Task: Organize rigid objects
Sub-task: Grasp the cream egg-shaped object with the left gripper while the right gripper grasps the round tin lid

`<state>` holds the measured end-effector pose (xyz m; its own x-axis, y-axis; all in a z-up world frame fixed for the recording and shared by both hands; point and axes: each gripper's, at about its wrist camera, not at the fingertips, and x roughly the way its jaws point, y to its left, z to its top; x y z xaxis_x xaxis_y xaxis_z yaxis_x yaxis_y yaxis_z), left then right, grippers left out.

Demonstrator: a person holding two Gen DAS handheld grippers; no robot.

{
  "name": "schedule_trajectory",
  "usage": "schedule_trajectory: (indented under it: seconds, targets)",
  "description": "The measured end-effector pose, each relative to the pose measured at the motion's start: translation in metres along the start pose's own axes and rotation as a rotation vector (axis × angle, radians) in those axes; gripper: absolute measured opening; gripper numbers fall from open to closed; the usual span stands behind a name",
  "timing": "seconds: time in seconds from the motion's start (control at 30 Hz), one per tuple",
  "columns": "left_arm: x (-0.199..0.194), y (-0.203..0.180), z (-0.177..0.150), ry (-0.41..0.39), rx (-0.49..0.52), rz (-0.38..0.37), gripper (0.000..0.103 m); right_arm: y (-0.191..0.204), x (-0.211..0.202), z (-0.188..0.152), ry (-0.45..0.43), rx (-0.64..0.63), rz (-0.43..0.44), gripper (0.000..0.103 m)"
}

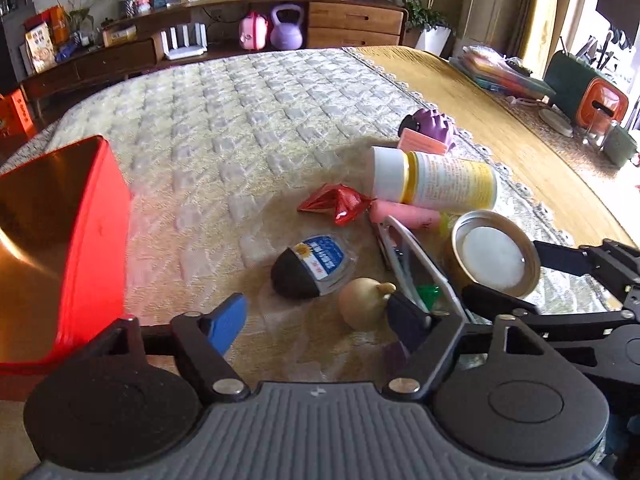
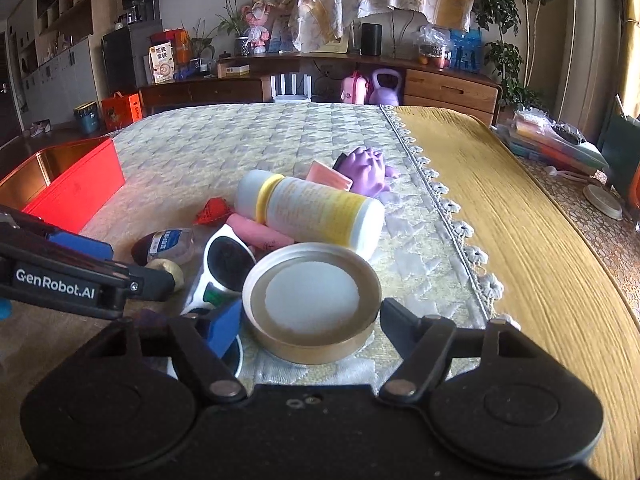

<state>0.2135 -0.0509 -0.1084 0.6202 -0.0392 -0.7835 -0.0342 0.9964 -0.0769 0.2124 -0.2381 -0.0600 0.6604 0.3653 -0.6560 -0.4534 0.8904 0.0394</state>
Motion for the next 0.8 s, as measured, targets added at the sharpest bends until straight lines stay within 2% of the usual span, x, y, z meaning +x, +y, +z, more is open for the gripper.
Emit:
schedule_trajectory:
  seconds: [0.13,0.2,0.27,0.33,0.37,0.8]
  targets:
    - [0.005,-0.005,0.001,0.026,0.009,-0.032,0.053,-0.002,0.003,-0.001,0.001,0.008,0.005,0.075]
    - [0.006,-0.007,0.001,0.024,0.009,-0.033,0.051,-0.003,0.003,-0.001,-0.003,0.014,0.010,0.075]
    - [0.007,-0.007,0.003,0.025,0.000,-0.051,0.045,-0.004,0.003,-0.002,-0.008,0.019,0.010,0.075]
    - [0.007,-0.007,0.006,0.034,-0.005,-0.069,0.031,-0.003,0.002,-0.002,-0.010,0.023,0.005,0.075]
    - [0.007,-0.008,0.006,0.036,-0.008,-0.077,0.029,-0.002,0.001,-0.002,-0.013,0.027,0.000,0.075]
    - [-0.011,0.004,0.004,0.031,-0.037,-0.053,0.027,0.001,-0.035,-0.004,-0.056,0.056,-0.024,0.075]
